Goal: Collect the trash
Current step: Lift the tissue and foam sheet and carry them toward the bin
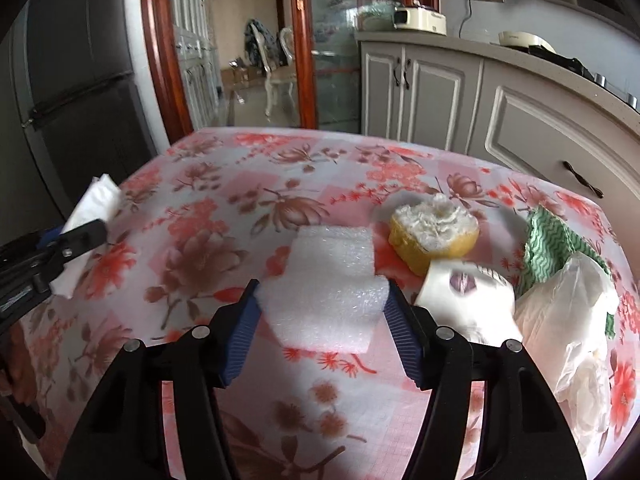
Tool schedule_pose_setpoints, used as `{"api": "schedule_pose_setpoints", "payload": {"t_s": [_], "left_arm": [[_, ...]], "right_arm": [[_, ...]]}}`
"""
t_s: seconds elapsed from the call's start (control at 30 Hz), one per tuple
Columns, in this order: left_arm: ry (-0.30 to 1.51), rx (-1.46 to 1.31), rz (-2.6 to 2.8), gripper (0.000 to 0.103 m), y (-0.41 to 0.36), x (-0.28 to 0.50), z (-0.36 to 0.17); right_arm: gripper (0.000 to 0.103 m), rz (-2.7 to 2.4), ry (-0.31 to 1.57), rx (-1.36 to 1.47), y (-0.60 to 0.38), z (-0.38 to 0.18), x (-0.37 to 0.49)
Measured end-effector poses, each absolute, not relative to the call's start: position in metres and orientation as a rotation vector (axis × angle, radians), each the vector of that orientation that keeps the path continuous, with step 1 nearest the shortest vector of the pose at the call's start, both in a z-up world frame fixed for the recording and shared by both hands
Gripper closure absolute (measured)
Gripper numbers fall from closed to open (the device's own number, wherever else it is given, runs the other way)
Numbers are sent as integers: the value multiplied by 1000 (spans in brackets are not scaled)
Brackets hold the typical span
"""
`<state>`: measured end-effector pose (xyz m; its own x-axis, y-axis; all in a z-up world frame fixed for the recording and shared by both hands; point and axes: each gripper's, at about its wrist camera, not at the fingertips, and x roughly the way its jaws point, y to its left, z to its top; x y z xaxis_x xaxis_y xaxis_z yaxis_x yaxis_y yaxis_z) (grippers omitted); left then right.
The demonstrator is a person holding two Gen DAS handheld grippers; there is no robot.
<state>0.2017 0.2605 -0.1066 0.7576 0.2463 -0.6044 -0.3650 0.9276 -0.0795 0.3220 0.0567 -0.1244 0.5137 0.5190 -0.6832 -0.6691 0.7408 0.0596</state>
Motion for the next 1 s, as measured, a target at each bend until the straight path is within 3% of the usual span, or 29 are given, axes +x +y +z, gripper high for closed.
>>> {"api": "schedule_pose_setpoints", "payload": {"t_s": [0.03, 0.13, 0.53, 1.0], "left_arm": [[625, -196, 335, 71, 260, 202, -107], [610, -188, 336, 71, 256, 196, -104], [476, -143, 340, 71, 213, 150, -72], [303, -31, 225, 70, 110, 94, -23]], "right_arm": [[52, 718, 744, -222, 56, -125, 323], [54, 704, 728, -233, 54, -123, 318], [55, 720, 576, -168, 11, -81, 253], [55, 593, 350, -73, -77, -23, 178]]}}
